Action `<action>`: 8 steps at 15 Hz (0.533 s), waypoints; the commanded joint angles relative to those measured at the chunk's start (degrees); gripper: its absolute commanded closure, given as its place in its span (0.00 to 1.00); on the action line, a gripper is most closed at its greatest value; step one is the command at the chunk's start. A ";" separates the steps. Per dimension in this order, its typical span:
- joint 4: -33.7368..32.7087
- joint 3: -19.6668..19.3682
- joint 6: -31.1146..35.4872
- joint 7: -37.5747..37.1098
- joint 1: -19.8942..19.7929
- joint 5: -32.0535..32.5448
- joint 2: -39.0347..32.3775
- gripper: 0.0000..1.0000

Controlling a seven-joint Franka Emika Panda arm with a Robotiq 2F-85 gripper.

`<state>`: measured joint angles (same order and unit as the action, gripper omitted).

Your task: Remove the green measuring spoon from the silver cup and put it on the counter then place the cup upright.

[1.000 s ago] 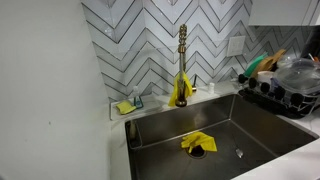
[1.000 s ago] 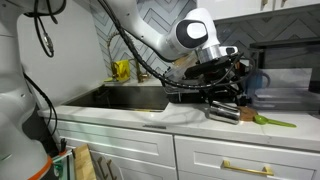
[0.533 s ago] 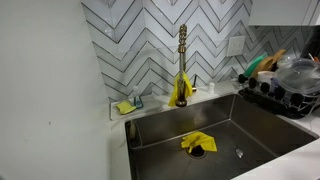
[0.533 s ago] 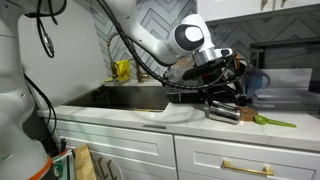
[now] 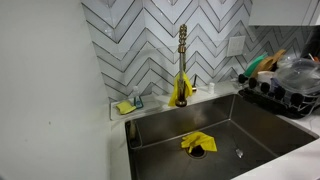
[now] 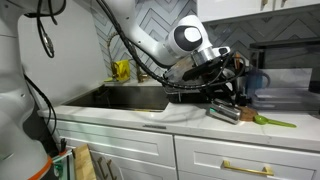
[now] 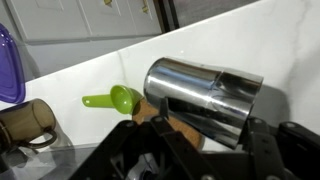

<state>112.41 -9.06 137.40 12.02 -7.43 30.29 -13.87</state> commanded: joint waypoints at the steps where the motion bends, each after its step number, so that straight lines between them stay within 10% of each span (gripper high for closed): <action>1: 1.37 -0.72 2.24 -3.11 0.61 2.35 0.28 0.62; 8: 0.87 -0.76 2.01 -4.22 0.37 2.40 0.48 0.77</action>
<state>112.20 -9.26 139.03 9.57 -7.41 32.01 -13.47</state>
